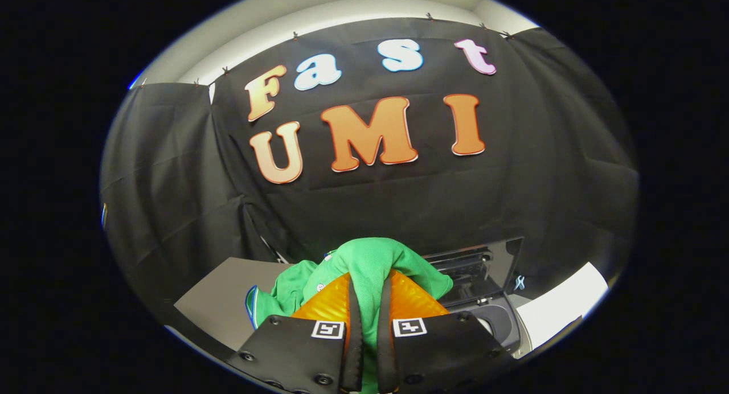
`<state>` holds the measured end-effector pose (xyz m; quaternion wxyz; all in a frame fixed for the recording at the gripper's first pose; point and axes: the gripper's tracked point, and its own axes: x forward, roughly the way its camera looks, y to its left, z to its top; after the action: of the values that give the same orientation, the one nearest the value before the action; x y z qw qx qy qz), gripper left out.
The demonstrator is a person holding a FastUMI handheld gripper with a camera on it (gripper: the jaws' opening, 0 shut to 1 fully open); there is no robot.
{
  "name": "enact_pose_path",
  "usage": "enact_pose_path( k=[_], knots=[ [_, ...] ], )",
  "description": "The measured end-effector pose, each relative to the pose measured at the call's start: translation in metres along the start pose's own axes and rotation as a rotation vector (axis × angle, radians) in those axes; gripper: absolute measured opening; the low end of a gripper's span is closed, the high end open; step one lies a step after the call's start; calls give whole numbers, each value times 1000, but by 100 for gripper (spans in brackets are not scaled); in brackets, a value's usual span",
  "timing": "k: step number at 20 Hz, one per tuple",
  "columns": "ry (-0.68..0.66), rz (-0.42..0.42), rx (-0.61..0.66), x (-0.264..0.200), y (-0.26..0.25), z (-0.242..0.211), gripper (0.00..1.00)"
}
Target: Put the clothes into the washing machine and then close the washing machine lid.
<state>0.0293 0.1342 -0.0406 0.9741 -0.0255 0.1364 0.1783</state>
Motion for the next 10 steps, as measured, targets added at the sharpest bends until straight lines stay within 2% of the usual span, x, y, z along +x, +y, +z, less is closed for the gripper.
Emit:
enact_pose_path(
  k=[10],
  knots=[
    [-14, -163, 63, -17, -87, 1, 18]
  ],
)
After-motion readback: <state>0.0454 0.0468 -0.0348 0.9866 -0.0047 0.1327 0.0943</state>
